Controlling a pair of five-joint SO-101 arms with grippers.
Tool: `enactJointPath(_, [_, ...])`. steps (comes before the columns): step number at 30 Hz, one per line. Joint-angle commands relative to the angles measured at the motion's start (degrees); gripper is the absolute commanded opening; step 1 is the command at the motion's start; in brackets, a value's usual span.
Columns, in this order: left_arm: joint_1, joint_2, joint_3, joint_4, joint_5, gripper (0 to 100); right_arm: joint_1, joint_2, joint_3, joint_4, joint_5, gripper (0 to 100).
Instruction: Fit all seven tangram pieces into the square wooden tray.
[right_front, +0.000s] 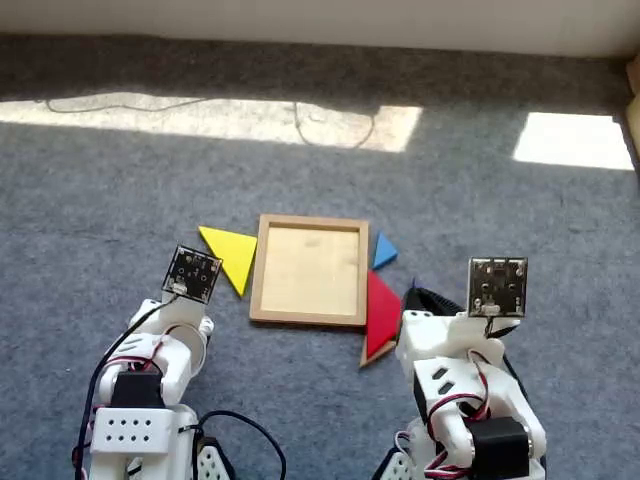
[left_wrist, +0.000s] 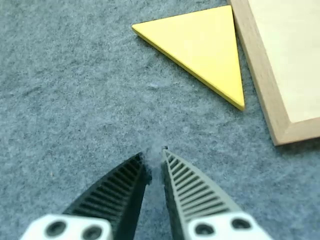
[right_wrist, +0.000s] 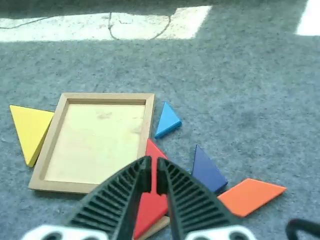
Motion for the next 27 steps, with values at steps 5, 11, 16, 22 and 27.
enactJointPath(5, [0.31, -0.48, 1.71, 0.26, 0.26, 5, -1.8, 21.41, -7.25, -1.01, -7.12, 16.6])
enactJointPath(11, [0.31, -0.48, 1.71, 0.26, 0.26, 5, -4.97, 41.1, -13.14, -4.0, -10.02, 25.5])
enactJointPath(16, [0.31, -0.48, 1.71, 0.26, 0.26, 5, -10.77, 54.02, -13.67, -9.63, -13.63, 33.0])
enactJointPath(22, [0.31, -0.48, 1.71, 0.26, 0.26, 5, -11.74, 64.92, -13.67, -18.86, -13.8, 32.9])
enactJointPath(27, [0.31, -0.48, 1.71, 0.26, 0.26, 5, -11.56, 70.73, -13.67, -23.52, -13.45, 32.8])
